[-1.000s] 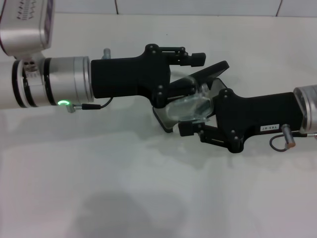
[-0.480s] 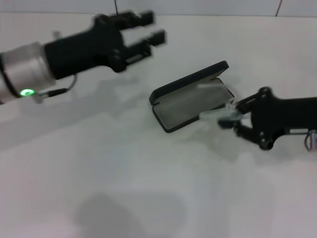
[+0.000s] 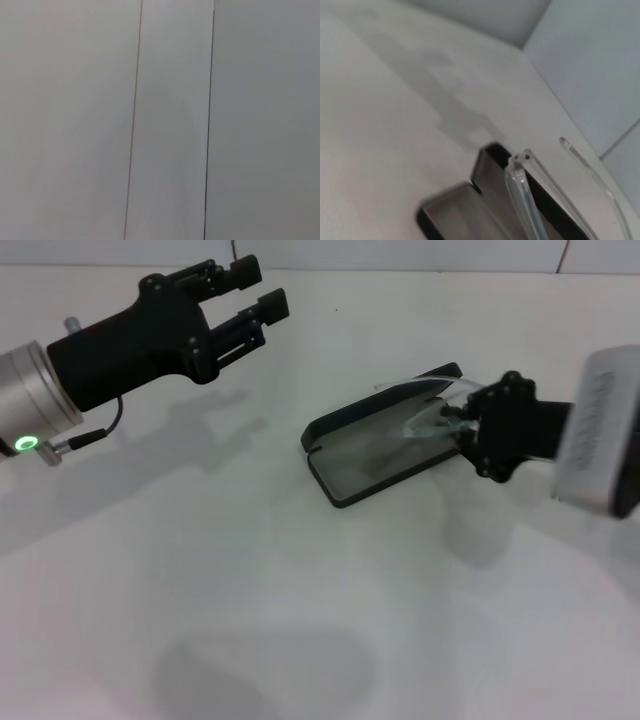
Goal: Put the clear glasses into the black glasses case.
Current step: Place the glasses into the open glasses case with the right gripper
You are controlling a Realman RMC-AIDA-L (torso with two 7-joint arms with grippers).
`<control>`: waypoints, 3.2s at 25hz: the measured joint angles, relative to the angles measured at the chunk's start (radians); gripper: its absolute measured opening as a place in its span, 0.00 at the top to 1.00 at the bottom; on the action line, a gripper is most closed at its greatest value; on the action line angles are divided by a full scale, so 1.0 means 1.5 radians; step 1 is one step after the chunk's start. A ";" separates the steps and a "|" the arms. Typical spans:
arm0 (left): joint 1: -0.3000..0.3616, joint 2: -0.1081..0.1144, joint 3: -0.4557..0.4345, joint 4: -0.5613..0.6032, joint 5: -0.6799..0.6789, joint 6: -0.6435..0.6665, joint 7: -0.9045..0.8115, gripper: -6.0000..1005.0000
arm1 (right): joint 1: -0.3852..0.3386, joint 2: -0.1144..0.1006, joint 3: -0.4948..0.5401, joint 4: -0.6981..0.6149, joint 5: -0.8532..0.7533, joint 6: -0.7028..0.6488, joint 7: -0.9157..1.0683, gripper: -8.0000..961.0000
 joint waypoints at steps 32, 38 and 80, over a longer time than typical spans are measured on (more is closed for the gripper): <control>-0.025 -0.001 0.003 -0.018 0.000 -0.027 0.003 0.47 | 0.055 0.000 -0.091 0.058 -0.035 0.076 0.029 0.68; -0.031 -0.001 0.003 -0.018 0.001 -0.040 0.001 0.47 | 0.043 -0.003 0.068 0.059 0.030 -0.092 0.032 0.58; -0.106 -0.003 0.039 -0.056 0.055 -0.158 -0.024 0.47 | 0.345 -0.001 0.326 0.386 -0.159 -0.318 0.275 0.58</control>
